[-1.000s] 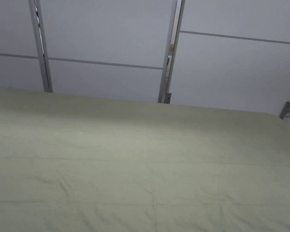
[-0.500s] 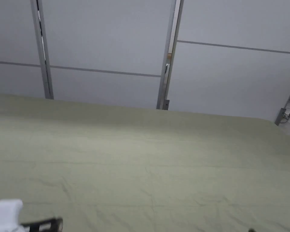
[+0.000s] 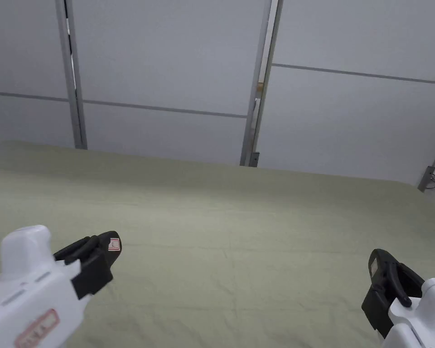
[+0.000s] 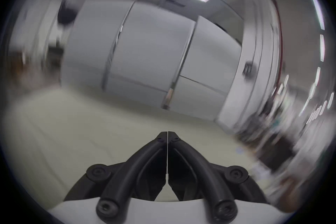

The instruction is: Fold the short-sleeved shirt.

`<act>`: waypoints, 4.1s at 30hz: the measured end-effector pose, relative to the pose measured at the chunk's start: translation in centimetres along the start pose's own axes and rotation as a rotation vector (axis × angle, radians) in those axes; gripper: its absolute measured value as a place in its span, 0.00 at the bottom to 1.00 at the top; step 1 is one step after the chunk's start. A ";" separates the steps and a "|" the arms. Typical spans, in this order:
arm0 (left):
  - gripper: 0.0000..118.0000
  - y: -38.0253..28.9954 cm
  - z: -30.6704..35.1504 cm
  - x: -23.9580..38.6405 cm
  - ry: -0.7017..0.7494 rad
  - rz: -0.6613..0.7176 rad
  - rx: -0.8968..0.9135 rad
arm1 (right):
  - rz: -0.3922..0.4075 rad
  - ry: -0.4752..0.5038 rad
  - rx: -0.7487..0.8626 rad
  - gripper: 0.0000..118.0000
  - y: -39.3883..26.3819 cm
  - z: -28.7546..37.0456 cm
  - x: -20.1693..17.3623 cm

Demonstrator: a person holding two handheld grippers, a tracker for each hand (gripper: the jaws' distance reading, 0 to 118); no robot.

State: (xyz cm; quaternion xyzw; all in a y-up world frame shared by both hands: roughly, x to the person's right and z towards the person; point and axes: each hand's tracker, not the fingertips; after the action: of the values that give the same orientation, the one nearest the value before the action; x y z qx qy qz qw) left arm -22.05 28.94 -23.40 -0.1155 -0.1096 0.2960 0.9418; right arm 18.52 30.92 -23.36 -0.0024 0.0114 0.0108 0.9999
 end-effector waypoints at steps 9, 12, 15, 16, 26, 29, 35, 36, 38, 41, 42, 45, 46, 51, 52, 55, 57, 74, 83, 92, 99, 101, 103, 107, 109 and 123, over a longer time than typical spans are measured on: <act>0.35 -2.6 -2.0 -17.8 -0.178 0.730 -0.440 | -0.055 0.018 -0.074 0.02 -0.2 -0.2 0.6; 0.83 -5.2 -1.8 -21.6 -0.008 0.739 -0.542 | -0.050 0.018 -0.100 0.02 -0.4 -0.4 0.3; 0.83 -7.0 -1.6 -23.8 0.101 0.736 -0.571 | -0.049 0.028 -0.114 0.02 -0.2 -0.5 -0.3; 0.83 -7.7 -1.6 -24.4 0.121 0.749 -0.589 | -0.044 0.034 -0.116 0.02 -0.2 -0.5 -0.7; 0.77 -15.4 -5.3 -26.8 -0.091 0.958 -0.676 | -0.032 0.075 -0.147 0.02 -0.2 -1.9 -3.5; 0.35 -16.6 -7.3 -26.1 0.003 0.904 -0.752 | -0.010 0.094 -0.164 0.02 -0.3 -2.0 -4.2; 0.10 -14.4 -6.9 -25.9 0.108 0.753 -0.789 | -0.012 0.087 -0.166 0.02 -0.3 -1.7 -3.6; 0.10 -13.5 -6.3 -26.3 0.125 0.729 -0.780 | -0.019 0.081 -0.165 0.02 -0.2 -1.6 -3.6; 0.09 -12.4 -5.0 -26.3 0.104 0.738 -0.762 | -0.031 0.075 -0.159 0.02 0.0 -1.5 -3.2; 0.08 -9.8 -2.4 -27.4 0.213 0.663 -0.672 | -0.034 0.065 -0.149 0.02 0.2 -1.2 -2.7; 0.08 -9.0 -1.5 -28.2 0.246 0.664 -0.644 | -0.037 0.064 -0.145 0.02 0.3 -1.1 -2.6; 0.08 -6.7 1.2 -29.0 0.338 0.717 -0.591 | -0.047 0.061 -0.132 0.02 0.4 -0.7 -2.3; 0.08 -6.1 1.7 -28.7 0.374 0.704 -0.582 | -0.054 0.060 -0.129 0.02 0.3 -0.6 -2.3; 0.08 -3.7 0.9 -22.6 0.372 0.526 -0.622 | -0.087 0.073 -0.130 0.02 -0.1 -0.2 -2.1; 0.08 -3.6 0.1 -21.1 0.359 0.485 -0.630 | -0.087 0.075 -0.130 0.02 -0.2 -0.1 -2.2; 0.08 -4.4 -3.2 -16.3 0.288 0.438 -0.667 | -0.090 0.084 -0.131 0.02 -0.4 0.3 -2.1; 0.08 -5.9 -5.8 -13.2 0.244 0.390 -0.724 | -0.091 0.084 -0.133 0.02 -0.4 0.6 -1.7; 0.84 -13.7 -9.7 0.4 -0.238 0.681 -0.800 | -0.154 0.013 -0.156 0.02 -1.5 2.4 2.0; 0.01 -22.6 -8.8 -1.1 0.012 0.196 -0.936 | -0.179 0.034 -0.158 0.02 -2.1 2.7 1.7; 0.01 -27.3 -11.8 4.3 0.144 -0.585 -0.854 | -0.175 0.022 -0.185 0.02 -2.3 3.0 2.5; 0.01 -23.0 -11.8 3.2 0.099 -0.345 -0.763 | -0.176 -0.007 -0.173 0.02 -1.6 3.4 3.5; 0.01 -20.1 -10.8 0.6 0.073 -0.229 -0.722 | -0.179 -0.004 -0.174 0.02 -1.5 3.2 3.6; 0.01 -16.5 -9.5 -3.7 0.043 -0.043 -0.692 | -0.181 -0.004 -0.175 0.02 -1.5 3.0 3.4; 0.15 -11.6 -6.2 -12.8 -0.038 0.306 -0.606 | -0.190 0.006 -0.176 0.02 -1.6 2.6 2.8; 0.82 -10.5 -4.5 -17.0 -0.066 0.379 -0.611 | -0.193 0.014 -0.183 0.02 -1.7 2.4 2.2; 0.98 -18.5 -5.4 -24.4 -0.178 0.917 -0.580 | -0.137 0.074 -0.228 0.02 -1.7 1.3 -1.2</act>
State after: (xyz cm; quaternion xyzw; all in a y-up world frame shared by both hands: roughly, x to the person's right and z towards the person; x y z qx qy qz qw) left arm -30.21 -0.84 -26.68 -0.3809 -0.2047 0.6422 0.6329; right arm 17.34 29.23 -22.07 -0.1173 0.0467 -0.0564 0.9904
